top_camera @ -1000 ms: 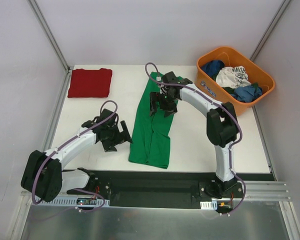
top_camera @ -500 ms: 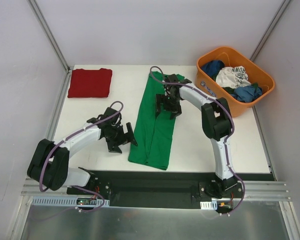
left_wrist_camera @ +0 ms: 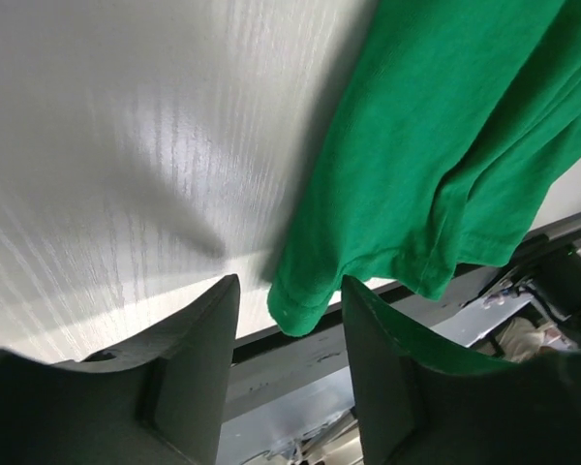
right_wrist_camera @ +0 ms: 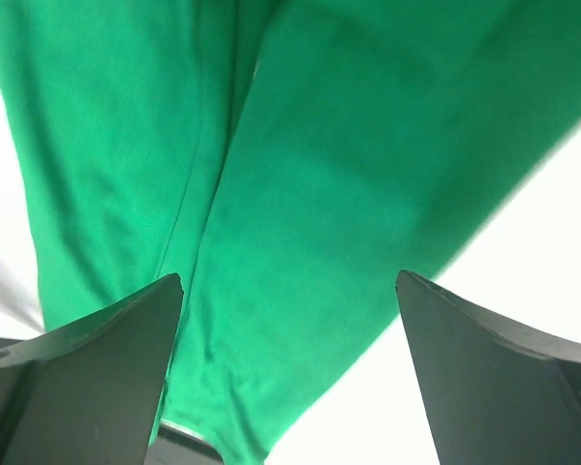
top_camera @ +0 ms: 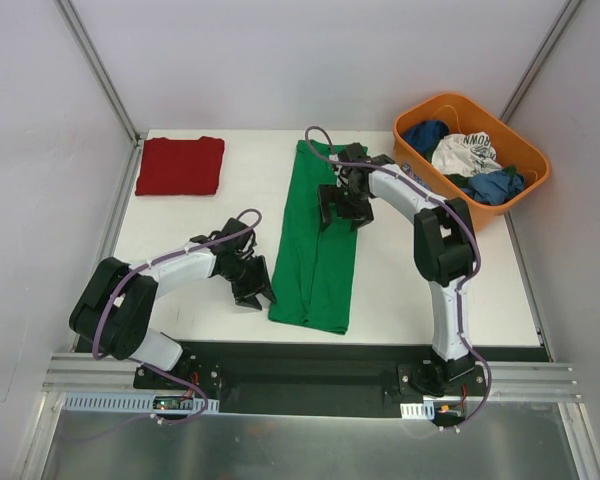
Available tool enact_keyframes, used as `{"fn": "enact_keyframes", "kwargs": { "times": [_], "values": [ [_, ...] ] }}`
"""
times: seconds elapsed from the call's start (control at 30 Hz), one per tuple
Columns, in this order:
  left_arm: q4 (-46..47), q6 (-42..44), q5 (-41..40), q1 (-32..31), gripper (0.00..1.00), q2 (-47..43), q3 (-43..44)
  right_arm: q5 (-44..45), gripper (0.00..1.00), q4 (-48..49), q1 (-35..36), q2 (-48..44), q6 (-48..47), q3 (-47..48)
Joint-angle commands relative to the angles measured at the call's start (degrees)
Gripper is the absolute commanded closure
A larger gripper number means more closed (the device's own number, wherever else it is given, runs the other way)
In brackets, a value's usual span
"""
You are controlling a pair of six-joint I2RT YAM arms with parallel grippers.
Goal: Fold and stack the t-shirts
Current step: Rotate the tshirt 90 degrees, then grab the bottom of the folded rectangular tshirt with both arms
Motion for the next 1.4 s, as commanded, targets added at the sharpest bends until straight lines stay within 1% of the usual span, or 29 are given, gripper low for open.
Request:
{"fn": "enact_keyframes", "kwargs": {
  "times": [0.0,0.07,0.1,0.13,0.17,0.2,0.23,0.27,0.3,0.33,0.37,0.4,0.47,0.5,0.57,0.6,0.67,0.7,0.77,0.8,0.93,0.97,1.07,1.13,1.23,1.27,1.3,1.33,1.37],
  "values": [
    [0.7,-1.4,-0.1,-2.9,0.56,0.1,-1.0,1.7,0.03,3.6,1.0,-12.6,-0.9,-7.0],
    [1.1,-1.8,-0.6,-4.1,0.56,0.6,-0.8,1.9,0.03,7.2,1.5,-15.3,0.2,-10.7],
    [1.2,-1.9,-0.8,-4.5,0.57,0.9,-0.6,2.2,0.03,8.6,1.5,-18.2,0.6,-14.8],
    [1.2,-2.1,-1.1,-5.4,0.58,1.2,-0.4,3.4,0.03,10.8,1.8,-19.7,0.8,-16.7],
    [1.3,-2.2,-1.5,-5.8,0.68,1.7,-0.1,4.0,0.03,11.9,2.0,-21.1,0.9,-18.9],
    [1.2,-2.3,-1.7,-6.1,0.73,2.5,0.1,4.6,0.03,12.9,2.1,-23.9,0.8,-20.9],
    [1.2,-2.4,-1.7,-6.3,0.78,2.7,0.2,5.5,0.03,14.9,2.3,-25.4,2.2,-25.0],
    [1.2,-2.7,-2.1,-6.5,0.86,2.9,-0.1,5.8,0.03,15.5,2.3,-26.8,2.8,-26.9],
    [1.2,-3.1,-2.9,-6.6,0.89,2.9,-0.3,6.5,0.03,15.6,2.5,-29.7,3.4,-28.6],
    [1.2,-3.2,-3.3,-6.6,0.9,2.8,-0.9,7.0,0.03,16.1,3.4,-31.3,3.5,-32.8],
    [1.2,-3.6,-3.4,-6.6,0.91,2.5,-1.3,8.0,0.03,16.3,4.2,-33.2,3.5,-34.9],
    [1.3,-3.7,-3.7,-6.6,0.96,2.4,-1.7,10.1,0.03,16.6,5.1,-37.1,3.3,-37.4],
    [1.1,-4.0,-4.1,-6.6,0.99,1.9,-2.5,10.8,0.03,17.6,9.1,-43.0,2.2,-44.1],
    [1.2,-4.0,-4.1,-6.6,1.0,1.7,-2.8,9.0,0.03,17.4,10.4,-44.6,1.8,-45.9],
    [1.2,-4.0,-3.7,-6.6,1.0,1.0,-3.2,8.3,0.03,15.5,14.0,-48.2,1.4,-49.7],
    [1.2,-4.1,-3.6,-6.7,1.0,0.6,-3.4,8.6,0.03,13.2,16.4,-49.2,1.3,-50.7],
    [1.2,-4.2,-3.3,-6.7,1.0,-0.3,-4.0,8.3,0.03,11.8,18.3,-51.5,1.3,-54.1],
    [1.2,-4.2,-3.1,-6.7,1.0,-0.5,-4.2,6.5,0.03,11.9,20.2,-52.0,1.9,-55.2],
    [1.2,-4.3,-2.8,-6.8,1.0,-0.9,-4.5,4.1,0.03,12.2,21.5,-52.0,3.9,-56.5],
    [1.3,-4.2,-2.8,-6.8,1.0,-0.9,-4.6,1.9,0.05,12.9,23.0,-51.6,5.5,-57.2],
    [1.3,-3.9,-2.3,-7.0,1.0,-0.2,-4.0,0.5,0.13,15.5,26.4,-48.9,7.9,-58.6],
    [1.3,-3.6,-2.3,-7.1,1.0,-0.2,-3.9,0.4,0.22,15.8,26.8,-47.6,8.2,-58.8],
    [1.3,-3.5,-3.1,-7.3,1.0,-0.4,-4.1,1.3,0.36,17.3,27.2,-45.4,8.3,-60.0],
    [1.3,-3.6,-3.7,-7.3,1.0,-0.9,-4.5,1.7,0.38,18.6,27.2,-44.7,8.1,-60.9],
    [1.3,-3.9,-4.0,-7.6,1.0,-1.8,-5.1,0.6,0.49,20.3,27.3,-43.3,8.3,-61.8],
    [1.3,-4.1,-4.1,-7.7,1.0,-2.3,-5.2,0.4,0.54,21.0,27.4,-42.7,8.5,-62.1],
    [1.3,-4.1,-4.3,-7.7,1.0,-2.4,-5.3,1.2,0.58,22.7,27.4,-42.2,8.6,-62.4],
    [1.2,-4.0,-4.4,-7.7,1.0,-2.4,-5.2,1.8,0.64,23.4,27.3,-41.0,8.9,-63.0],
    [1.3,-4.0,-4.3,-7.8,1.0,-2.4,-5.2,2.2,0.67,23.6,27.4,-40.4,9.3,-63.1]
  ]
}}
